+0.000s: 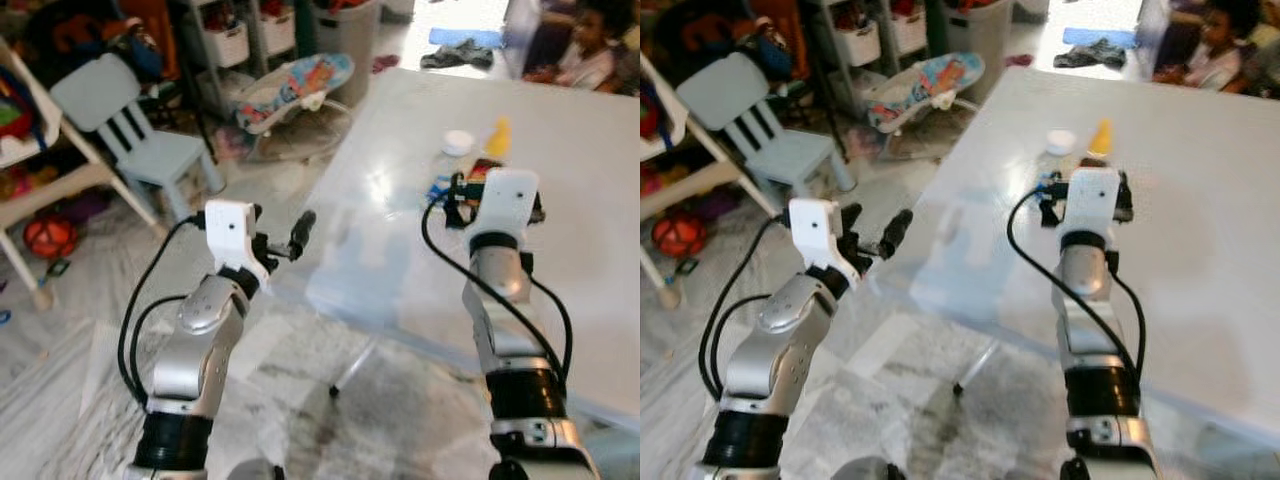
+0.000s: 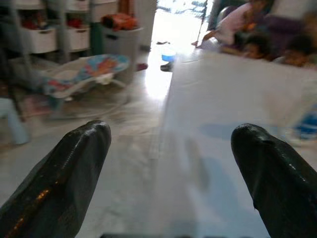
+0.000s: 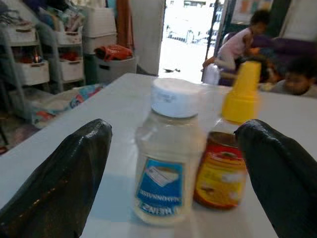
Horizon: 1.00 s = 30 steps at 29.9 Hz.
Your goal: Restocking fridge
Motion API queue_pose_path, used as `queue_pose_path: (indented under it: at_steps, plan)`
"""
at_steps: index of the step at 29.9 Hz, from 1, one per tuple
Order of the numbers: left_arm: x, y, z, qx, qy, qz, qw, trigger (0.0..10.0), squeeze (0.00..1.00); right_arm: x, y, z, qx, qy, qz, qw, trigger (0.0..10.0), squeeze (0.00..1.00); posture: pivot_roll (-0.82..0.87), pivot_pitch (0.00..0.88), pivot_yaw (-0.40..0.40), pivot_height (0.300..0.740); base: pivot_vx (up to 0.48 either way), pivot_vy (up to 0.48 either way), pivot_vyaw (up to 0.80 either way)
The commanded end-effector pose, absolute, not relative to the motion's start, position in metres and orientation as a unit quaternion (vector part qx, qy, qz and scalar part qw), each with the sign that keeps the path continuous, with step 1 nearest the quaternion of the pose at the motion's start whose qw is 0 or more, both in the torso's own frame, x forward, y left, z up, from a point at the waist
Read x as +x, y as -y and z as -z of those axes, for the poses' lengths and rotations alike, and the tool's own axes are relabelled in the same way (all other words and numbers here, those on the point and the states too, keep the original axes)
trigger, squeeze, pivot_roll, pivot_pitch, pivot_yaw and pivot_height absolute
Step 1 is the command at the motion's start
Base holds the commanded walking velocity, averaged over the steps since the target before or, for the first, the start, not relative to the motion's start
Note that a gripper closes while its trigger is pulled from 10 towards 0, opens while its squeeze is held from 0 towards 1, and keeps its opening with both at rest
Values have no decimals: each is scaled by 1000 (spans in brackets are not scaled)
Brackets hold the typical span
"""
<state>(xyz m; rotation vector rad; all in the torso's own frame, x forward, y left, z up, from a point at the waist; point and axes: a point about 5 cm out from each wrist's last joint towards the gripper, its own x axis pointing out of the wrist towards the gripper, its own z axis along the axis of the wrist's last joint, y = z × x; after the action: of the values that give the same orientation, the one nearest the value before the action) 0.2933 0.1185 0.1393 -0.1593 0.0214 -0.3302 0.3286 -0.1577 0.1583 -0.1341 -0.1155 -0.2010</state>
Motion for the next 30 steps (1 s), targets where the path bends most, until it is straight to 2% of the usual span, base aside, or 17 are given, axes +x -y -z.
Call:
queue_pose_path:
  at_steps: [1,4,20,30]
  plan:
    - [293,-110,-143,-80,-3,176,981,10000,0,328,168,-162,-68,64,114,989,10000,0,-20,20,52,740,416,0,0]
    - [294,-110,-144,-85,0,174,981,10000,0,328,167,-162,-67,64,108,990,10000,0,-21,20,52,740,359,0,0]
    - [292,-112,-146,-91,6,172,981,10000,0,326,160,-158,-67,59,90,992,10000,0,-20,21,52,740,0,0,0]
    - [290,-108,-144,-95,2,187,978,10000,0,327,176,-160,-94,62,150,982,10000,0,-18,27,55,740,0,0,0]
